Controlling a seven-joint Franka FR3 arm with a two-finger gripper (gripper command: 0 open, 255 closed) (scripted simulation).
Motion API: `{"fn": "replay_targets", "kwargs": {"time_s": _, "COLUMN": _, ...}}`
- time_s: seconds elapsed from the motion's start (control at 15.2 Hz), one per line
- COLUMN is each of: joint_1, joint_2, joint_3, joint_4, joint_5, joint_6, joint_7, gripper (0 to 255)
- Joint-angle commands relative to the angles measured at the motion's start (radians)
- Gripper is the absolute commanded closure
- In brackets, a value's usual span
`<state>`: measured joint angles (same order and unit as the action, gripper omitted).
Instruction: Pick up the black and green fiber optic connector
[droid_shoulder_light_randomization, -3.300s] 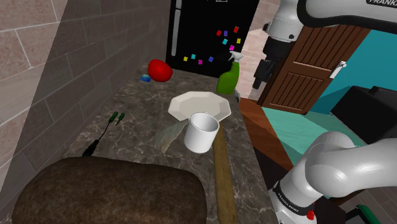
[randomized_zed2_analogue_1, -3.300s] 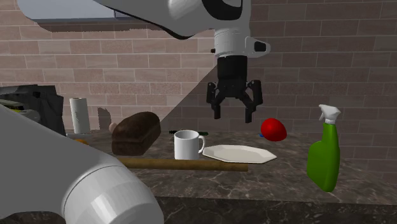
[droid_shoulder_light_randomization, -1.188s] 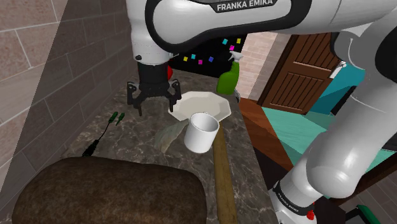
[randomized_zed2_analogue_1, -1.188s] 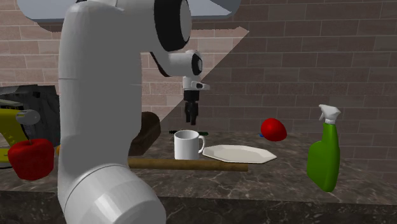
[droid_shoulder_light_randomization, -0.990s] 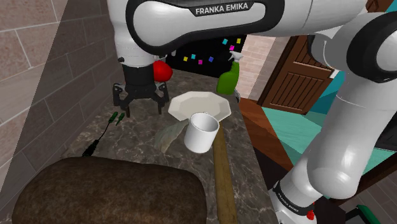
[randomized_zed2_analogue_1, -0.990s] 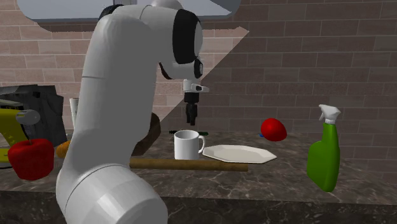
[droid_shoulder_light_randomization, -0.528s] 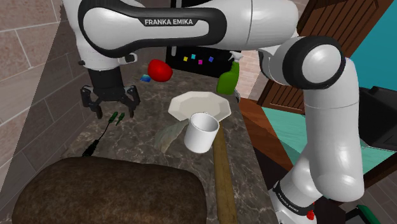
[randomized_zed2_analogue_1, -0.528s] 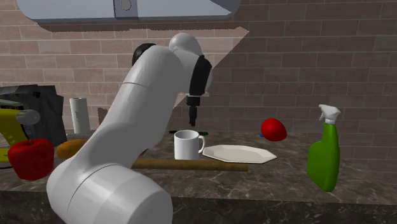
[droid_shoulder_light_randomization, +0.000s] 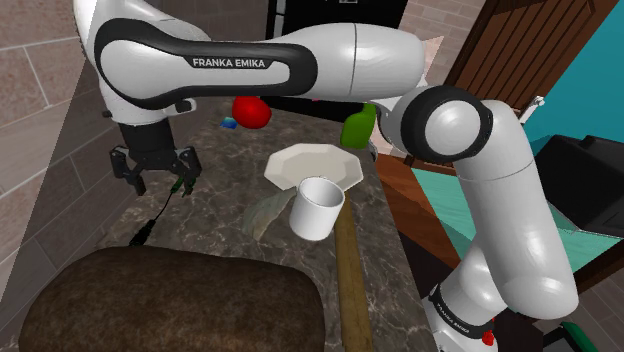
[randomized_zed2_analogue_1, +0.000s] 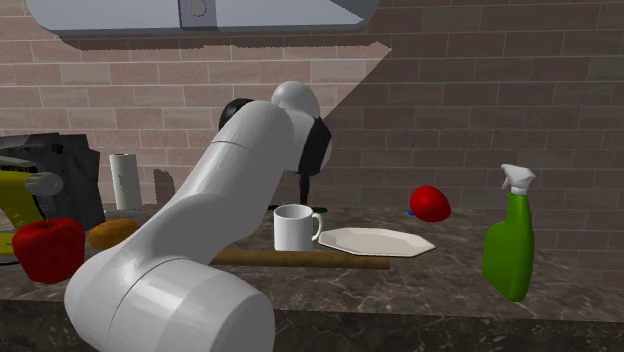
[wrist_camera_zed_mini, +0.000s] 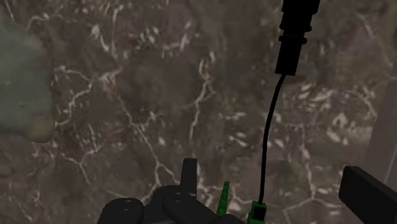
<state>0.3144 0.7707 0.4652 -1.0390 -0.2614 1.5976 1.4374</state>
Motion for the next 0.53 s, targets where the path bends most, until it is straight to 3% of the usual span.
{"fn": "replay_targets", "kwargs": {"time_s": 0.0, "joint_1": -0.002, "joint_2": 0.005, "joint_3": -0.001, "joint_4": -0.018, "joint_5": -0.002, "joint_6": 0.023, "joint_7": 0.002, "gripper": 0}}
{"fn": "replay_targets", "kwargs": {"time_s": 0.2, "joint_1": -0.006, "joint_2": 0.007, "joint_3": -0.002, "joint_4": -0.038, "joint_5": -0.003, "joint_6": 0.043, "joint_7": 0.003, "gripper": 0}}
{"fn": "replay_targets", "kwargs": {"time_s": 0.26, "joint_1": -0.004, "joint_2": 0.009, "joint_3": -0.002, "joint_4": -0.033, "joint_5": -0.003, "joint_6": 0.041, "joint_7": 0.004, "gripper": 255}}
{"fn": "replay_targets", "kwargs": {"time_s": 0.46, "joint_1": -0.004, "joint_2": 0.010, "joint_3": -0.002, "joint_4": -0.031, "joint_5": -0.004, "joint_6": 0.040, "joint_7": 0.003, "gripper": 255}}
